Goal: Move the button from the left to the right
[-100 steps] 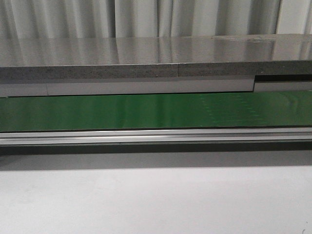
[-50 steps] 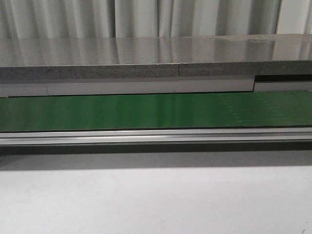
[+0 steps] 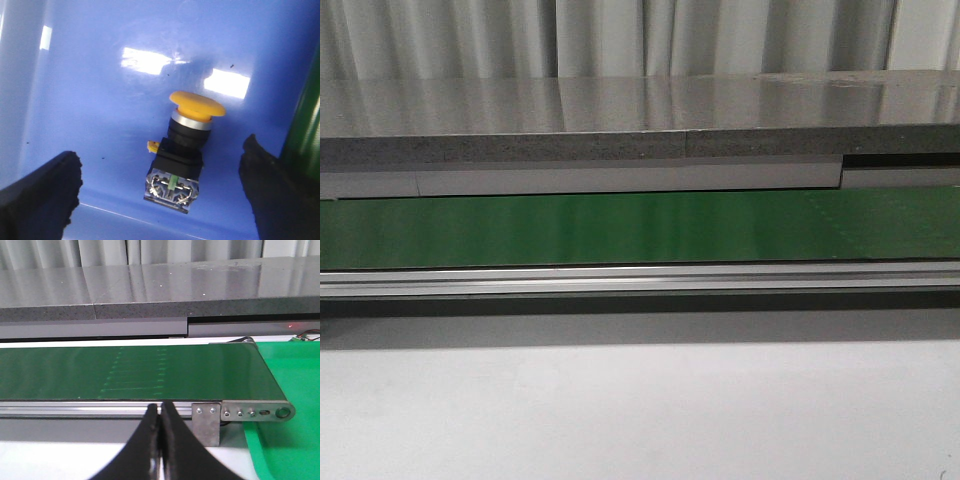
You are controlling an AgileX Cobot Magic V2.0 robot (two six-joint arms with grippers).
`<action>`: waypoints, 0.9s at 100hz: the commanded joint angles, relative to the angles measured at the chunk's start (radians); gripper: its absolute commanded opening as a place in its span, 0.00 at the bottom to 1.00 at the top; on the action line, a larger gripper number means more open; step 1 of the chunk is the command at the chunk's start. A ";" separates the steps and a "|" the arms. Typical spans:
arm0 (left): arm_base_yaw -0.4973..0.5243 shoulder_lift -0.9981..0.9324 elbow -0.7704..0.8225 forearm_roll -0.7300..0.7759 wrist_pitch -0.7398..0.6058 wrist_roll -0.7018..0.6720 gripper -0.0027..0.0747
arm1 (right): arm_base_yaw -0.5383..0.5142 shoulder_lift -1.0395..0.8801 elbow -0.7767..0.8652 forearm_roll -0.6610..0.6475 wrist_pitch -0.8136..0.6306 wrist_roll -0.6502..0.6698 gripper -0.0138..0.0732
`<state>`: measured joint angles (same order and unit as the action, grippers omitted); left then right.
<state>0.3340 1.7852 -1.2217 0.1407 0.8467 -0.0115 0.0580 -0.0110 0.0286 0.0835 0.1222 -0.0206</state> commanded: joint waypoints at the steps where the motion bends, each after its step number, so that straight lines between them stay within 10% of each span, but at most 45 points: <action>1: 0.003 -0.023 -0.018 -0.005 -0.027 0.002 0.84 | 0.002 -0.019 -0.016 -0.010 -0.084 0.000 0.08; 76: 0.003 0.109 -0.018 -0.028 -0.020 0.002 0.83 | 0.002 -0.019 -0.016 -0.010 -0.084 0.000 0.08; 90: 0.003 0.109 -0.020 -0.028 -0.020 0.002 0.69 | 0.002 -0.019 -0.016 -0.010 -0.084 0.000 0.08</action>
<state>0.3394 1.9202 -1.2310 0.1226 0.8071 -0.0115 0.0580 -0.0110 0.0286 0.0835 0.1222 -0.0206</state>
